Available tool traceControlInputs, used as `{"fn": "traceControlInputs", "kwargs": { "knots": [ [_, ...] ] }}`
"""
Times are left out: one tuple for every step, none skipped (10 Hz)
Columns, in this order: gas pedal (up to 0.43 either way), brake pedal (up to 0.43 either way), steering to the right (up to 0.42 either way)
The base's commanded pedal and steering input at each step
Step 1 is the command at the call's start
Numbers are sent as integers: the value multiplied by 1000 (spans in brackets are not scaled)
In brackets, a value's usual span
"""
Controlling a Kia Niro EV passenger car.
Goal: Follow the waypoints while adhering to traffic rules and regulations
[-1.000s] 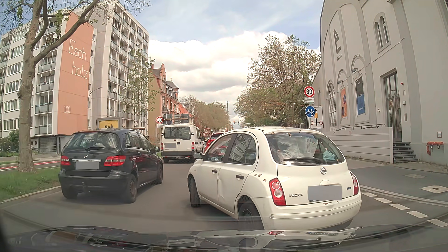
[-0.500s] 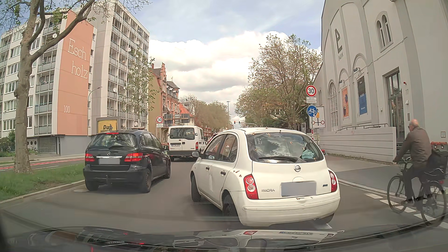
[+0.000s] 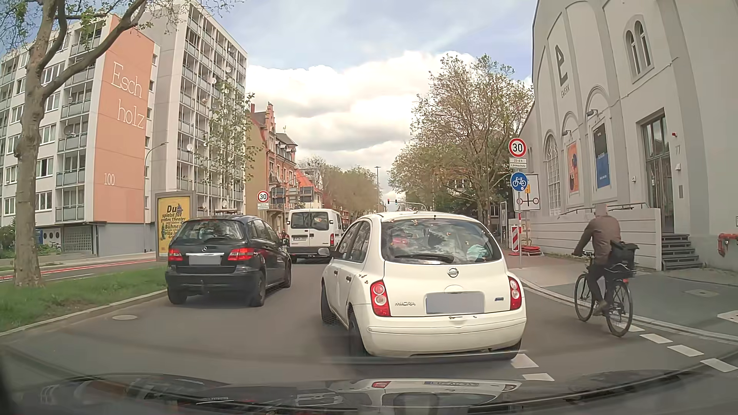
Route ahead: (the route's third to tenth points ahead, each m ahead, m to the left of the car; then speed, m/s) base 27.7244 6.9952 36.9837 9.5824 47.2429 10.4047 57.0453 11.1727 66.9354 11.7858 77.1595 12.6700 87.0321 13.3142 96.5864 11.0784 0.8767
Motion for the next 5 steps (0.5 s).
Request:
{"fn": "traceControlInputs", "kwargs": {
  "knots": [
    [0,0,-45],
    [0,0,-45],
    [0,0,-45],
    [0,0,-42],
    [8,0,-39]
  ]
}}
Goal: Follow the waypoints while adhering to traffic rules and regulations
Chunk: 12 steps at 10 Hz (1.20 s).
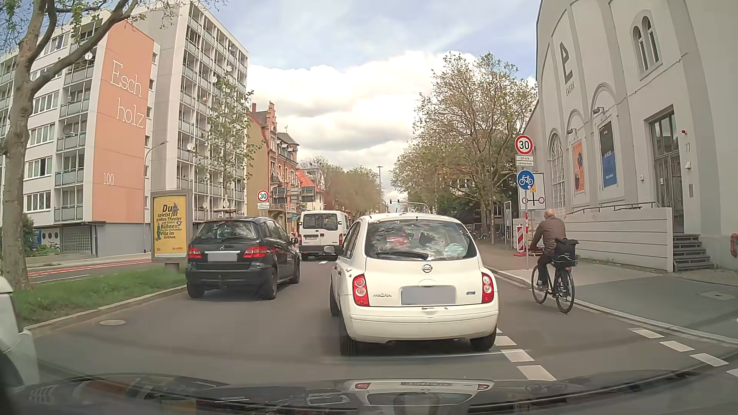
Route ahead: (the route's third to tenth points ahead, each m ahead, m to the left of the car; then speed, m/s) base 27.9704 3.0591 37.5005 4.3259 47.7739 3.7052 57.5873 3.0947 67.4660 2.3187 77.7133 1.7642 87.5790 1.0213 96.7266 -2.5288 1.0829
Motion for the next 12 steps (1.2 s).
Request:
{"fn": "traceControlInputs", "kwargs": {
  "knots": [
    [20,0,-36],
    [39,0,-34],
    [39,0,-33],
    [47,0,-31],
    [47,0,-28],
    [47,0,-24],
    [47,0,-23],
    [47,0,-21],
    [47,0,-20],
    [47,0,-20],
    [47,0,-19],
    [47,0,-16]
  ]
}}
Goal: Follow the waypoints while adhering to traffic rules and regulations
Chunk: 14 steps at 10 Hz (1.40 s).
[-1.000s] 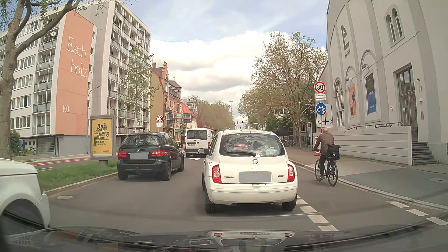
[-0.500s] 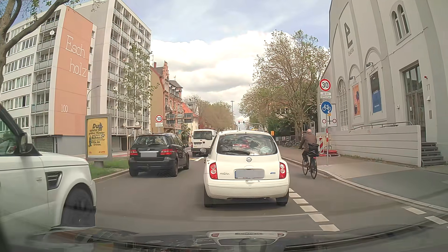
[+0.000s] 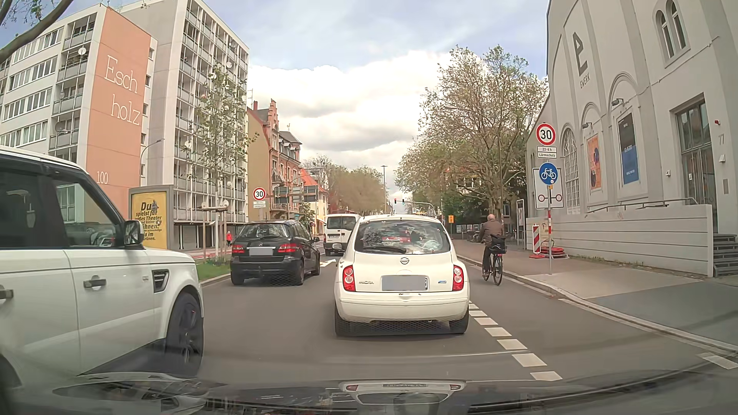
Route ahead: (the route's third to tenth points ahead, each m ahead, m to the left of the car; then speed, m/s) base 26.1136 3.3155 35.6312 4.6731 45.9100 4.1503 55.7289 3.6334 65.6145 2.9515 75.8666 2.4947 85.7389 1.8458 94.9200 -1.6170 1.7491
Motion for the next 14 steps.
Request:
{"fn": "traceControlInputs", "kwargs": {
  "knots": [
    [47,0,-13],
    [47,0,-12],
    [47,0,-12],
    [47,0,-12],
    [47,0,-12],
    [47,0,-12],
    [47,0,-11],
    [47,0,-8],
    [47,0,-4],
    [47,0,-1],
    [59,0,3],
    [67,0,4],
    [79,0,4],
    [87,0,4]
  ]
}}
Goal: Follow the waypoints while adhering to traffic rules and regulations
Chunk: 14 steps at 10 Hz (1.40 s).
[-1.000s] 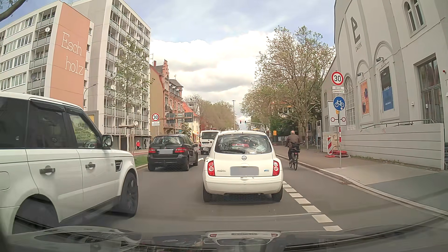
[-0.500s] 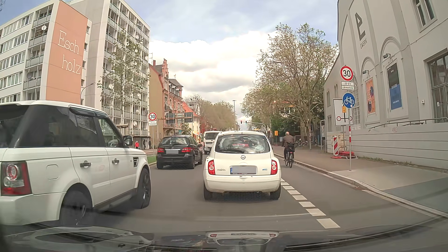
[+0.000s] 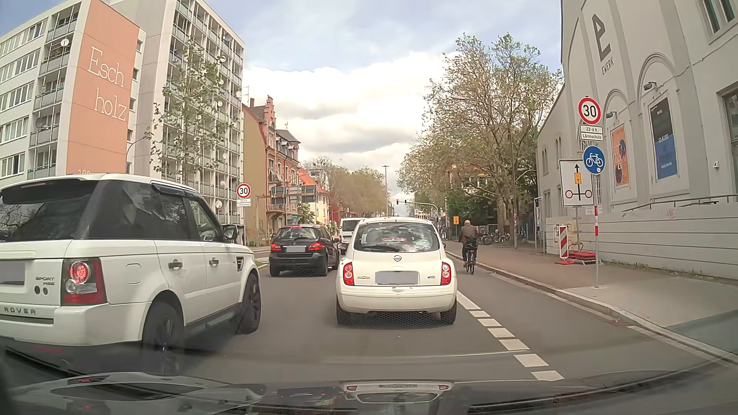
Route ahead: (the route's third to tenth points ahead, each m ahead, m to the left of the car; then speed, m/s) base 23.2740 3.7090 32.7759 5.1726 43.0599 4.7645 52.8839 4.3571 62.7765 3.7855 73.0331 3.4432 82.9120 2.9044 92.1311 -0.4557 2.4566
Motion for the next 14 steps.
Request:
{"fn": "traceControlInputs", "kwargs": {
  "knots": [
    [87,0,4],
    [87,0,5],
    [87,0,7],
    [87,0,8],
    [87,0,8],
    [87,0,6],
    [87,0,5],
    [98,0,5],
    [110,0,5],
    [130,0,5],
    [138,0,4],
    [138,0,5],
    [138,0,7],
    [150,0,9]
  ]
}}
